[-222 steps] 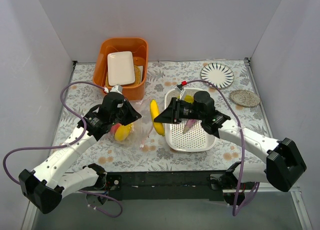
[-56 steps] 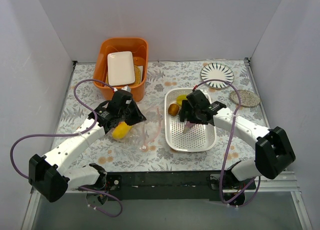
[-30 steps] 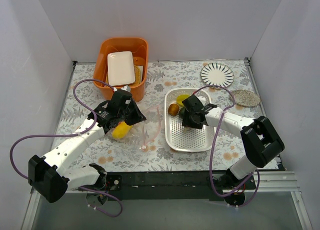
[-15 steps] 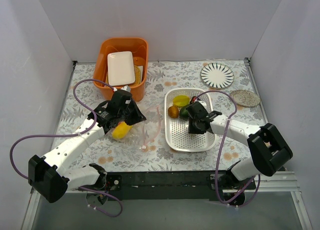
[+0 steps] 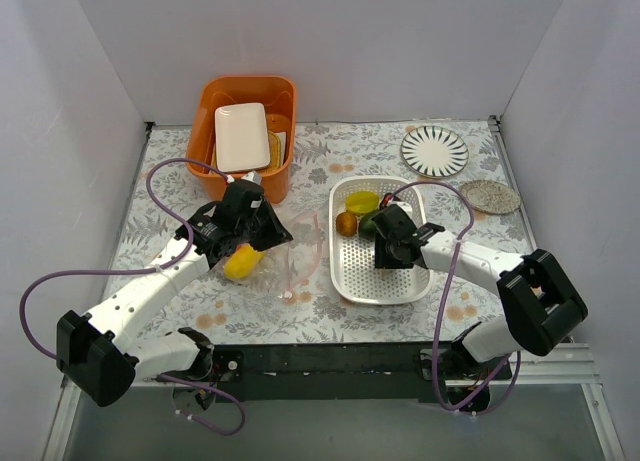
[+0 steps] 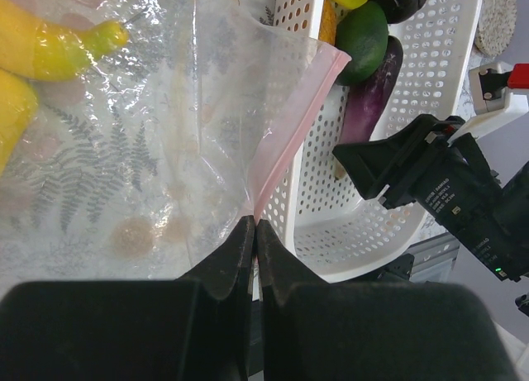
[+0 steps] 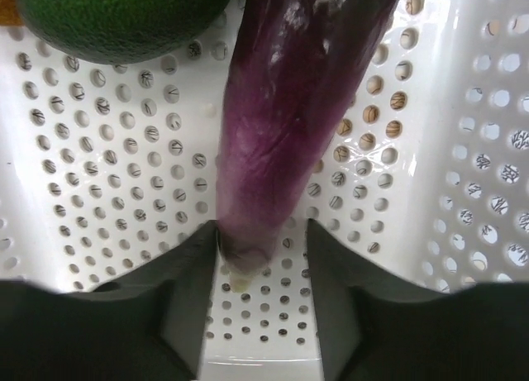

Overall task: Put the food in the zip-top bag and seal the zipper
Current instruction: Pick up the fake vegetable from the bin.

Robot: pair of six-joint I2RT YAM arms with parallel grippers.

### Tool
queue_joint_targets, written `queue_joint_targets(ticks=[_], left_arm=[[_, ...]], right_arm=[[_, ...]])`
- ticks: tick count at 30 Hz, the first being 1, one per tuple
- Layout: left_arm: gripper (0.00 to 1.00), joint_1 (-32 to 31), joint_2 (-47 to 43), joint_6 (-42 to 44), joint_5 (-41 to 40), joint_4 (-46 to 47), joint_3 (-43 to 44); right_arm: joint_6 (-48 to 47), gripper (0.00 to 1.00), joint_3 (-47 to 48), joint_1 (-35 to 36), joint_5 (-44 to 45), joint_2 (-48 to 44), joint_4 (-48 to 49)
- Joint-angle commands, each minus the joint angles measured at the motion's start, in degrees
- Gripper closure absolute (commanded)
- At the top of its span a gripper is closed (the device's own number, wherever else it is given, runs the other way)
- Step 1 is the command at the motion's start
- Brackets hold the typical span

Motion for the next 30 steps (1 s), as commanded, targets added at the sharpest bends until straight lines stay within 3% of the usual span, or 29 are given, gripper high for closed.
queue_joint_targets(ticks=[1,5,6,7,10,17,21,22,26,30], left_arm=[[1.0,-0.04,-2.17,0.23,0.13,-0.01,1.15],[1.0,0.05,-2.26,0.14,0.13,-0.1,1.06],[1.0,0.05,-2.43,0.14,0.13,-0.1,1.06],[1.0,0.05,-2.34,0.05,0.13,-0.01,0.97],[1.0,0.05,-2.08,0.23,0.22,-0.01,1.32],[1.0,0.05,-1.82,0.58,0.31,-0.36,2.2],[1.0,0.05,-1.82,1.11,0.13,-1.07,2.82],[1.0,0.05,-1.82,1.11,0.13,-1.07,2.73],[1.0,0.05,-1.55,0.76,0.75,-0.19,2.55],[1.0,0.05,-1.55,0.58,0.31,-0.1,2.55]], right_arm=[[-0.69,0.62,1.65,0.04,1.22,1.24,2.24],[-1.22,0.67,1.48,0.13,1.22,1.76,2.33],[-1.39,0.72,1.48,0.13,1.31,1.5,2.07],[-1.31,0.83,1.48,0.13,1.57,1.15,1.72],[-0.69,0.91,0.69,0.04,2.36,-2.36,0.49],[-2.79,0.92,-0.54,0.13,1.93,-19.03,-0.66],[-11.49,0.91,3.05,-0.05,-7.99,-22.49,0.4],[-13.59,0.96,4.1,-0.05,-12.88,-22.41,-0.3],[-17.91,0.99,8.68,-0.05,-27.23,-20.48,-2.58],[-20.02,0.99,12.19,0.04,-35.5,-18.98,-5.22]])
